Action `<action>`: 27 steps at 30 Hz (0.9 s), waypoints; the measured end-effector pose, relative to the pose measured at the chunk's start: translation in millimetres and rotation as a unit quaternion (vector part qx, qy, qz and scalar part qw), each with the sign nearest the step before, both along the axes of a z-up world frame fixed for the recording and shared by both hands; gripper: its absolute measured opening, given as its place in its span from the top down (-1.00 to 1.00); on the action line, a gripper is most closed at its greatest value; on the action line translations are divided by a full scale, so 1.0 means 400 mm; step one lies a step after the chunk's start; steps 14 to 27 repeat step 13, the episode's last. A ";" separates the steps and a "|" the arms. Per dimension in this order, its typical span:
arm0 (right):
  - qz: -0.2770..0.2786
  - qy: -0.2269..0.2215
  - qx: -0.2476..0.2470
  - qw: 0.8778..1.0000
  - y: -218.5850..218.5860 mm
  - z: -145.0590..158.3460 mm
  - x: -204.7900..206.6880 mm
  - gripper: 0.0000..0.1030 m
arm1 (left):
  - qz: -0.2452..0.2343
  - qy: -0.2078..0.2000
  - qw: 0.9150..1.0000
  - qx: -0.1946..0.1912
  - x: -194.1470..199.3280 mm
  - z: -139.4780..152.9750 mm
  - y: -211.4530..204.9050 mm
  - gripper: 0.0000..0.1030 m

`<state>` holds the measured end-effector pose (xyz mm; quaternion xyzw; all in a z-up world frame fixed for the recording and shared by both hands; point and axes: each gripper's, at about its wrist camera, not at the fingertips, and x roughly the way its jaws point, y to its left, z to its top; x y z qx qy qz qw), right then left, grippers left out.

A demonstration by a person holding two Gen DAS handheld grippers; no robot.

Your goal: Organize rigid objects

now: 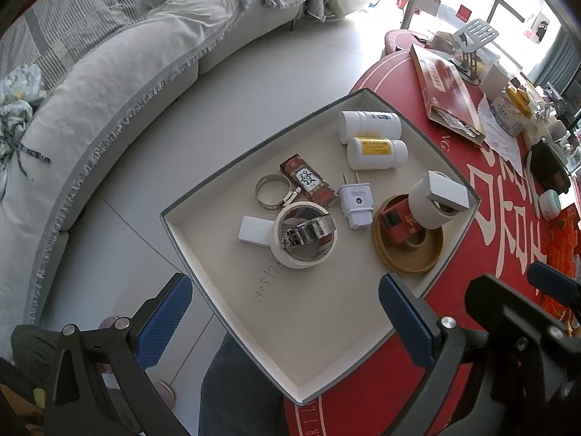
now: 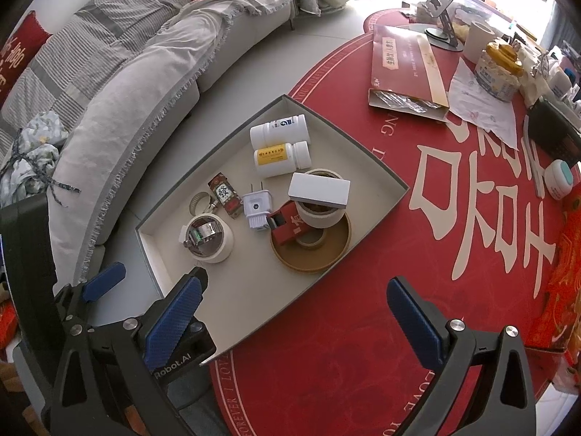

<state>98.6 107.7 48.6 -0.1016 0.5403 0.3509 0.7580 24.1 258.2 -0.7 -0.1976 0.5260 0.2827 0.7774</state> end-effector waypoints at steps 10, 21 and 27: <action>0.005 -0.006 -0.004 1.000 0.019 0.010 -0.003 -1.00 | 0.008 -0.005 1.000 0.002 -0.006 0.005 0.020 -0.99; 0.006 -0.009 -0.005 1.000 0.031 0.016 -0.004 -1.00 | 0.000 -0.011 1.000 0.009 -0.006 0.011 0.020 -0.99; 0.006 -0.009 -0.005 1.000 0.031 0.016 -0.004 -1.00 | 0.000 -0.011 1.000 0.009 -0.006 0.011 0.020 -0.99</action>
